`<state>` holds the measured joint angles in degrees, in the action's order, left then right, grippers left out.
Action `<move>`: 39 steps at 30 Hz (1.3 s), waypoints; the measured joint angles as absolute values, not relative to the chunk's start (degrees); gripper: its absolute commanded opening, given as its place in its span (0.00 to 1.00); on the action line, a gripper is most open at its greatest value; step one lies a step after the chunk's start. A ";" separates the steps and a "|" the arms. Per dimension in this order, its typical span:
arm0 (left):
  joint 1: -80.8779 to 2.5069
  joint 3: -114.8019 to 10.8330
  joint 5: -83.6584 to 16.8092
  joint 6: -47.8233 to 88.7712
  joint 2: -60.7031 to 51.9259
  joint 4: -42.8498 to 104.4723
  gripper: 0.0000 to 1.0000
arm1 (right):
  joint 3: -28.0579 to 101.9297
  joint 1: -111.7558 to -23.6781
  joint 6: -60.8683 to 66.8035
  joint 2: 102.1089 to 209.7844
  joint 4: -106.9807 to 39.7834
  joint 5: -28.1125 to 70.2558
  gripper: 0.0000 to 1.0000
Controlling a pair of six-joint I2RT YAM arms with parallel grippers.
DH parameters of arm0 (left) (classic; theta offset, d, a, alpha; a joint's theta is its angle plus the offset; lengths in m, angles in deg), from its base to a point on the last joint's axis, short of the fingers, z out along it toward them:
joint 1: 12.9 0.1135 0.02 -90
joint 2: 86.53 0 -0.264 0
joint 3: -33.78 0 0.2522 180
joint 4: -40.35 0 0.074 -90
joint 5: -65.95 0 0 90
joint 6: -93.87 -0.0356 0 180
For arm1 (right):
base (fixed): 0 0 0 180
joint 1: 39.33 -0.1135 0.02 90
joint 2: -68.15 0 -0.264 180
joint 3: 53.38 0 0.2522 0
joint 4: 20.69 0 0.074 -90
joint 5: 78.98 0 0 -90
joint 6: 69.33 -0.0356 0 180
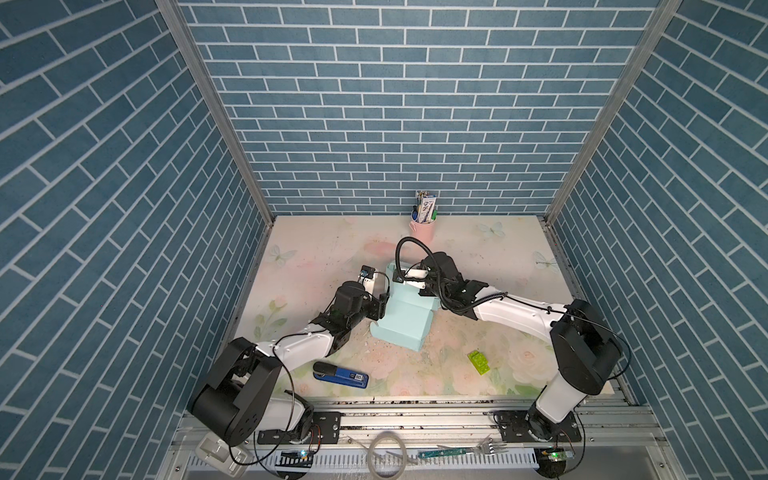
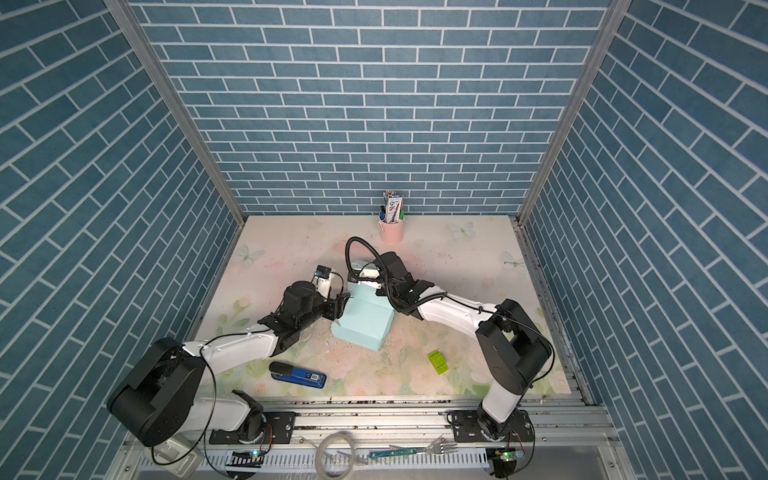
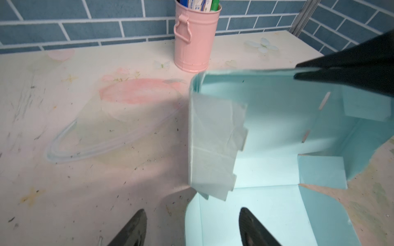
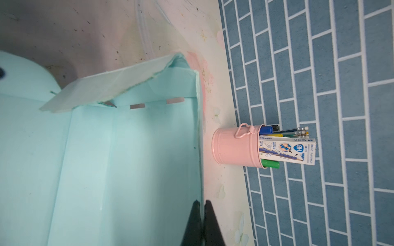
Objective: Fold the paper box
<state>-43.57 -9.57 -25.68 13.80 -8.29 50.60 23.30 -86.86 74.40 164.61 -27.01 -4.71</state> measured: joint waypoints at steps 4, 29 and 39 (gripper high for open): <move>-43.57 -9.20 -23.02 14.74 -8.32 48.33 0.55 | 23.30 -86.99 75.17 164.68 -25.61 -5.32 0.00; -44.05 -20.30 -24.13 16.51 7.03 45.29 0.26 | 18.56 -88.46 75.15 164.68 -17.32 -8.05 0.00; -43.33 -20.30 -22.38 19.79 7.03 45.16 0.30 | 17.42 -88.70 75.10 164.68 -15.42 -8.38 0.00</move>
